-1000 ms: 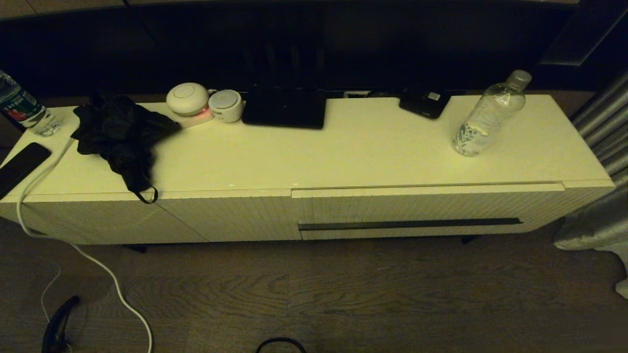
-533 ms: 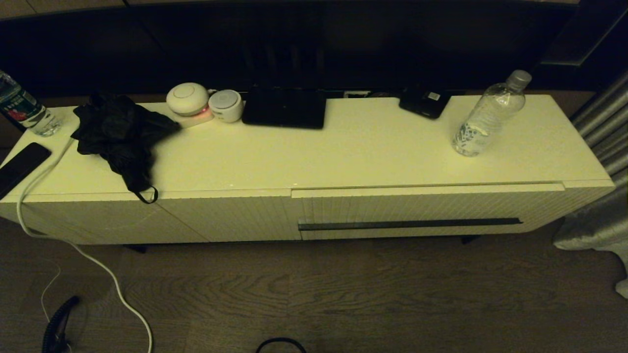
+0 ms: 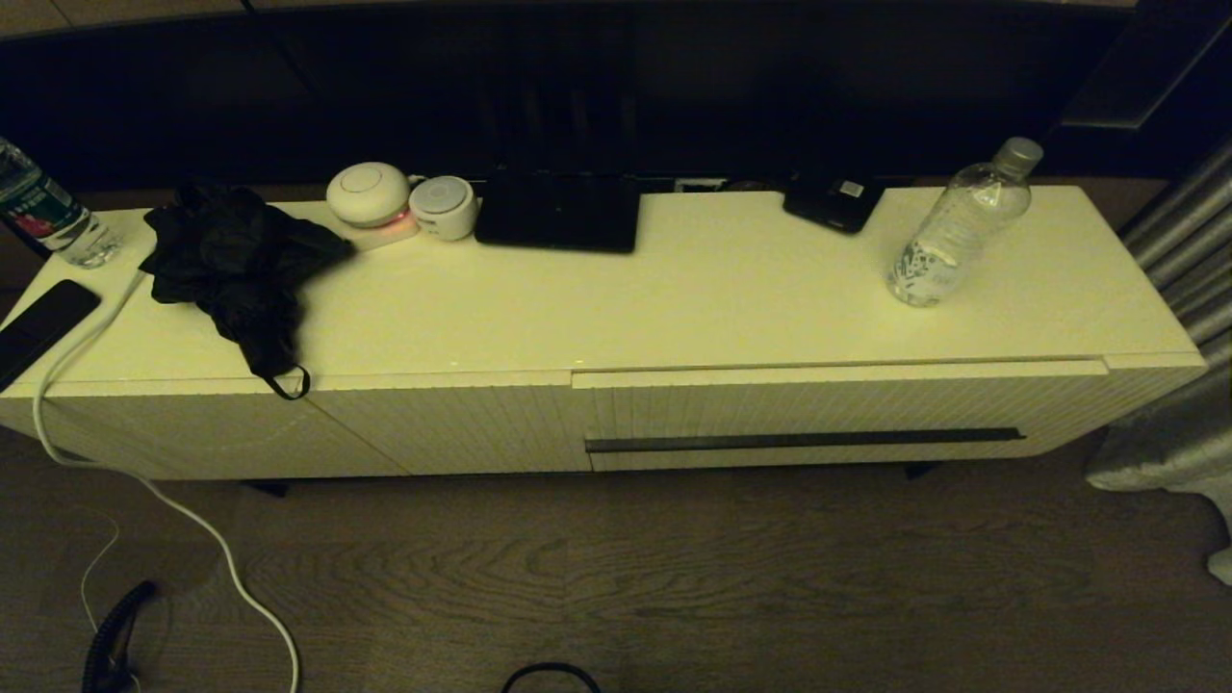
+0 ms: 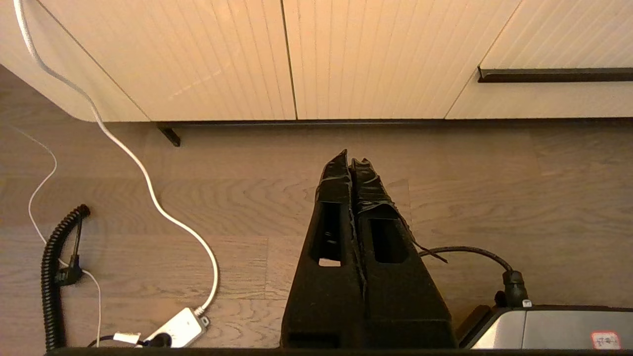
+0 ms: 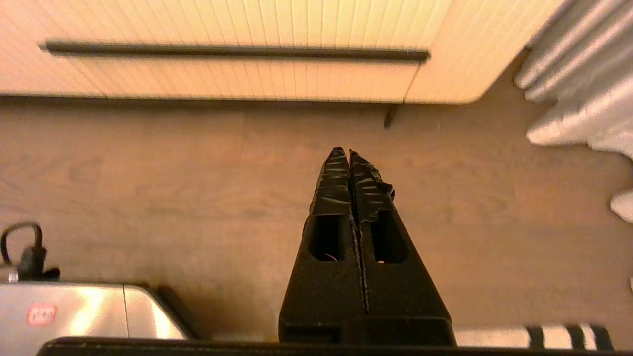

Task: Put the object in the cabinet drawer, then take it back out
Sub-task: Open the drawer

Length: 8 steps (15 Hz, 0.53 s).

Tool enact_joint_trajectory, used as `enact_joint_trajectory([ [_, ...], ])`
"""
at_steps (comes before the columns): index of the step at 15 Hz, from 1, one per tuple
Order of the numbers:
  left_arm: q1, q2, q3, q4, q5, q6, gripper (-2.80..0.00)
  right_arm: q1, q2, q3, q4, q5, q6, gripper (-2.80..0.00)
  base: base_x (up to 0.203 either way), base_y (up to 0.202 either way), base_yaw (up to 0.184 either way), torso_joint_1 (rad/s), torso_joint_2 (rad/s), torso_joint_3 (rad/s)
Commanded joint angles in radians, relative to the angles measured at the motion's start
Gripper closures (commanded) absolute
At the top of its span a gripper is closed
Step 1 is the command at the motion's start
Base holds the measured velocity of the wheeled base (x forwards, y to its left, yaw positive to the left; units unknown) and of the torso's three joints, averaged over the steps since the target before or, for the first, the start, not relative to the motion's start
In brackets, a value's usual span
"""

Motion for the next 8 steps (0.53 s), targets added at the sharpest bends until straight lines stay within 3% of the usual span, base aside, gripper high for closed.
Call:
enact_joint_trajectory([
  [1,0.000,-0.002,0.000,0.000,0.000,0.000,0.00,0.000,0.009,-0.108,0.045,0.003,0.005,0.00,0.000,0.000,0.000,0.000,0.00,0.000],
  [4,0.000,-0.002,0.002,0.000,0.000,0.000,0.00,0.000,0.025,-0.348,0.243,0.020,0.014,0.00,0.000,0.000,0.000,0.000,0.00,0.000],
  [8,0.000,-0.002,0.002,0.000,0.000,0.000,0.00,-0.006,0.194,-0.584,0.298,0.094,-0.128,0.00,0.000,0.000,0.000,0.000,0.00,0.000],
])
